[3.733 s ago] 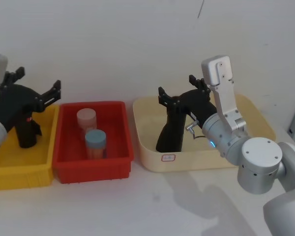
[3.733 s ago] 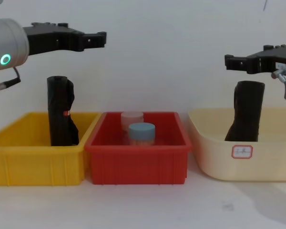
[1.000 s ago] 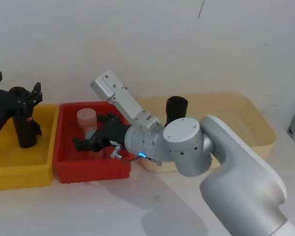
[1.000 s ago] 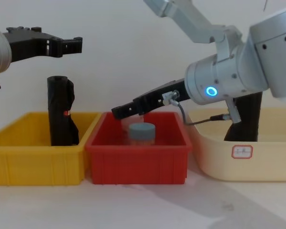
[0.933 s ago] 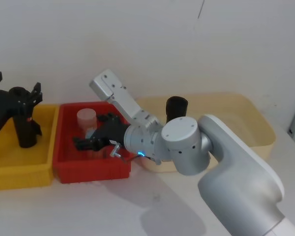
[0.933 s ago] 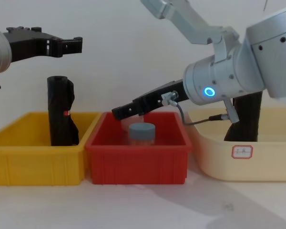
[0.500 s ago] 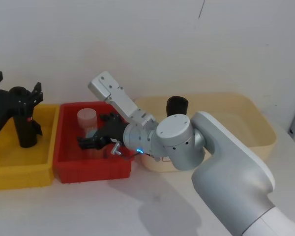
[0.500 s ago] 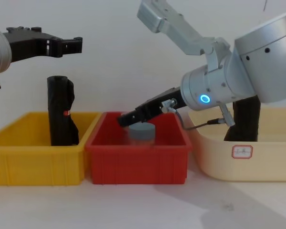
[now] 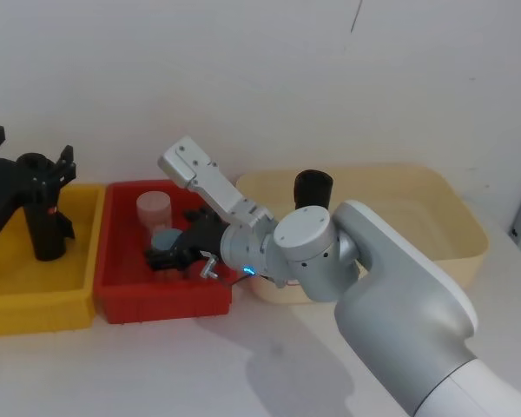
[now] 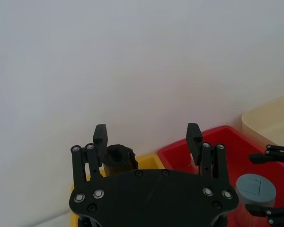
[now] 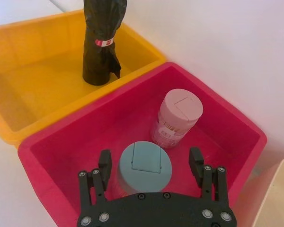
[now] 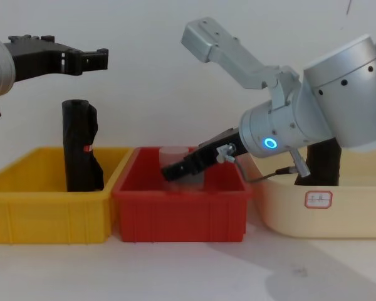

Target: Pick up the garbage bag with the one hand and transfer it to the other hand.

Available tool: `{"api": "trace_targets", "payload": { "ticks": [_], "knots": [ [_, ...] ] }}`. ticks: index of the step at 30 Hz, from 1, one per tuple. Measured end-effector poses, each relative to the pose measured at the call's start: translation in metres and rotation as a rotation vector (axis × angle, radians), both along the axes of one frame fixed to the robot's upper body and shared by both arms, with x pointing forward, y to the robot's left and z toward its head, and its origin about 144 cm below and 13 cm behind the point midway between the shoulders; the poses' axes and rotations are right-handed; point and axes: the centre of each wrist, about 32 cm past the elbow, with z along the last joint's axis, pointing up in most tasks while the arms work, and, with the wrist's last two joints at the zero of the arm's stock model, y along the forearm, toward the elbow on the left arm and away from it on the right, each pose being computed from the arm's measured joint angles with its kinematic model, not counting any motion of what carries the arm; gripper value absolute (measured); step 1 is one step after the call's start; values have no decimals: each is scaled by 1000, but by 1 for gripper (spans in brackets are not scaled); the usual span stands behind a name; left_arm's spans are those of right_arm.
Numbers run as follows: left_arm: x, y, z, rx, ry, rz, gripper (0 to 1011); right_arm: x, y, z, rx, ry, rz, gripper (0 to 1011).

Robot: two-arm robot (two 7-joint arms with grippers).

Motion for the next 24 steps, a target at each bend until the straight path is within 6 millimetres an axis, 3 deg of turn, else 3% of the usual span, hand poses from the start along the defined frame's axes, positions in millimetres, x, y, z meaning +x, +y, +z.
{"api": "trace_targets", "payload": {
  "ticks": [17, 24],
  "knots": [
    [0, 0, 0, 0, 0, 0, 1001, 7, -4, -9, -3, 48, 10, 1002],
    [0, 0, 0, 0, 0, 0, 1001, 9, -8, -11, 4, 65, 18, 891]
  ]
}}
